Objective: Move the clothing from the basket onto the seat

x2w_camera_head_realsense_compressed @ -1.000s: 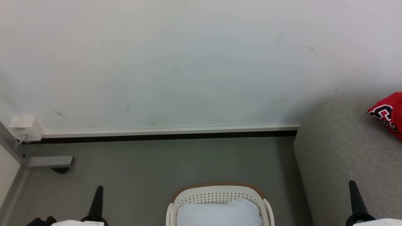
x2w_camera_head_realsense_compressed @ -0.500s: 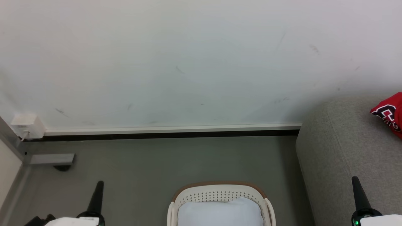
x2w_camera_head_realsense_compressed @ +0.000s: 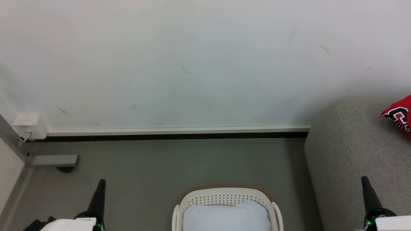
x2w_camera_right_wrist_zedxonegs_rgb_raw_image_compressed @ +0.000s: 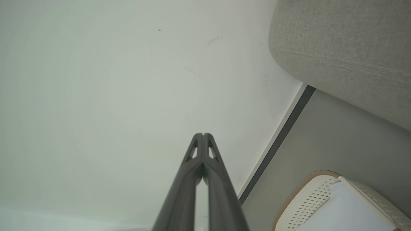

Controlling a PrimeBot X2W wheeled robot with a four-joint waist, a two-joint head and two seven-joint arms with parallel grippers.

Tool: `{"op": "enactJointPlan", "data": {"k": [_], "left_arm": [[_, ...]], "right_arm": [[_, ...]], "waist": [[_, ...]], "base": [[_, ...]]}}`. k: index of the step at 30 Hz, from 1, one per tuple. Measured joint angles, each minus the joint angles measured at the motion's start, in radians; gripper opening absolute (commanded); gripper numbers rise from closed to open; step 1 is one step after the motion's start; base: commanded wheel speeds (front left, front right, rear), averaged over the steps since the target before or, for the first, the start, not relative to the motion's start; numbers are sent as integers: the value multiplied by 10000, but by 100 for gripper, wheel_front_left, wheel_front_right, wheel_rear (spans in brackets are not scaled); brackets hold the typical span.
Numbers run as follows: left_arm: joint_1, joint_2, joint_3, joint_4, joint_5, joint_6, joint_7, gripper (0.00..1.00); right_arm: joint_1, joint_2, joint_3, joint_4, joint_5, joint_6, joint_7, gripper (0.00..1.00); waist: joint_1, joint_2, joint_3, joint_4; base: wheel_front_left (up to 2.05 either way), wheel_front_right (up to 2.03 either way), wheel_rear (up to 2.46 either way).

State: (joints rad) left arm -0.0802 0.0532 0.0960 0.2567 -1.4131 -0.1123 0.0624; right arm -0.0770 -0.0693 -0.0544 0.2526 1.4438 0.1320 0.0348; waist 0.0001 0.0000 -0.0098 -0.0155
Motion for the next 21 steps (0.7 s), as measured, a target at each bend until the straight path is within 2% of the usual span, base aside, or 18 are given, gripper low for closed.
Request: {"op": "enactJointPlan", "data": {"k": [21], "left_arm": [[-200, -36, 142, -61, -1563, -119, 418, 0]], "right_arm": [[-224, 2, -217, -44, 1469, -2, 443, 0]], "waist": [[-1, 0, 93, 120]], "base": [[0, 0, 0]]}}
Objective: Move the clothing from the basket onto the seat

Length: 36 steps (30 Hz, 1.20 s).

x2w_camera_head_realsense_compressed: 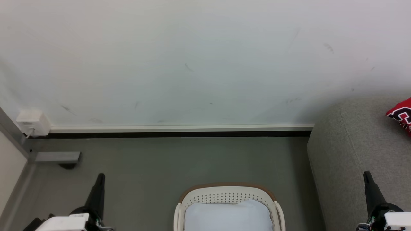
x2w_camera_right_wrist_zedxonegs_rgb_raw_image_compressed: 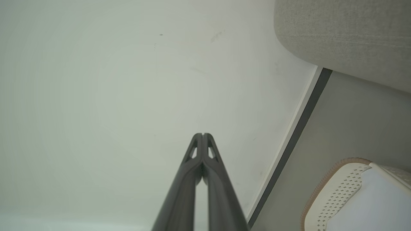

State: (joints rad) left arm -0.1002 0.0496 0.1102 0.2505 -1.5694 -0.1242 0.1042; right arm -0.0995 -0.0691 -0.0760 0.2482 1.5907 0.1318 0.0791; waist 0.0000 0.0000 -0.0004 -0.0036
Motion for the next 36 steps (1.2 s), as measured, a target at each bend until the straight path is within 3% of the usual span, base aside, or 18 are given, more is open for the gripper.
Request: {"op": "enactJointPlan", "data": {"k": [7, 36], "left_arm": [[-57, -8, 38, -17, -360, -46, 98, 0], [-63, -8, 40, -21, -360, -46, 98, 0]], "right_arm": [[-21, 4, -67, -8, 431, 0, 109, 0], [-25, 35, -155, -10, 414, 0, 169, 0]], "waist": [[0, 0, 29, 37], [0, 1, 28, 36]], "base": [[0, 0, 0], [0, 0, 0]]}}
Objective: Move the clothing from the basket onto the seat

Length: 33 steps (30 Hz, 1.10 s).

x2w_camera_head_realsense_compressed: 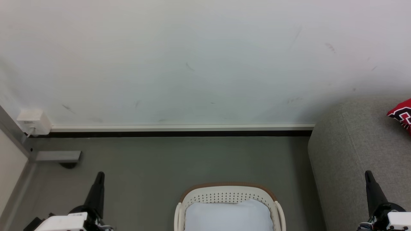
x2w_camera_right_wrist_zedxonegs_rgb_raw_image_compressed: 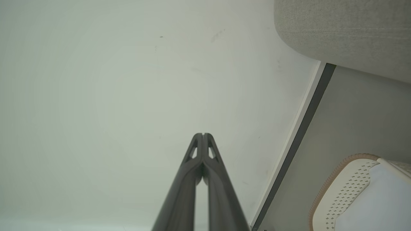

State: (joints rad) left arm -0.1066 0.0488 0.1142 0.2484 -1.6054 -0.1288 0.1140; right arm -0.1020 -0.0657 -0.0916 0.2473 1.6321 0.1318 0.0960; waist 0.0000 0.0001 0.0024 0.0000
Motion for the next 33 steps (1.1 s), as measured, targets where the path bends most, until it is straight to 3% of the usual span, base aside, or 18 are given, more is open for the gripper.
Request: {"op": "enactJointPlan", "data": {"k": [33], "left_arm": [[-2, -2, 0, -2, 0, 0, 0, 0]], "right_arm": [[-3, 36, -71, 0, -42, 0, 81, 0]], "waist": [[0, 0, 0, 0]], "base": [[0, 0, 0]]}}
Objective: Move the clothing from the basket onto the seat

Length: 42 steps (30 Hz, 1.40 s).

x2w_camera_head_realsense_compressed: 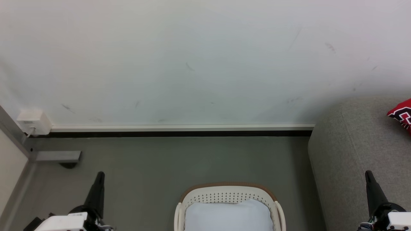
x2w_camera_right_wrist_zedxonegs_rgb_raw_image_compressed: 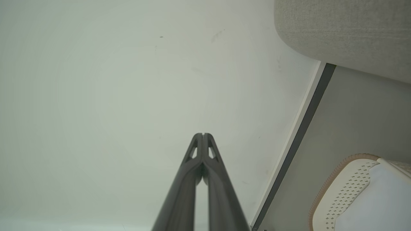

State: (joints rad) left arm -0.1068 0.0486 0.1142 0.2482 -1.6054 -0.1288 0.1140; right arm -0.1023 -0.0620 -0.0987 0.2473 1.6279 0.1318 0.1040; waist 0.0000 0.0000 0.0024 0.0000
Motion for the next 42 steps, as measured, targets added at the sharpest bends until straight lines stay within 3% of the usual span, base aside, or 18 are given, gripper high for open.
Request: {"op": "enactJointPlan", "data": {"k": [42], "left_arm": [[-2, 0, 0, 0, 0, 0, 0, 0]], "right_arm": [[-3, 42, -63, 0, -59, 0, 19, 0]], "waist": [[0, -1, 0, 0]], "base": [[0, 0, 0]]}}
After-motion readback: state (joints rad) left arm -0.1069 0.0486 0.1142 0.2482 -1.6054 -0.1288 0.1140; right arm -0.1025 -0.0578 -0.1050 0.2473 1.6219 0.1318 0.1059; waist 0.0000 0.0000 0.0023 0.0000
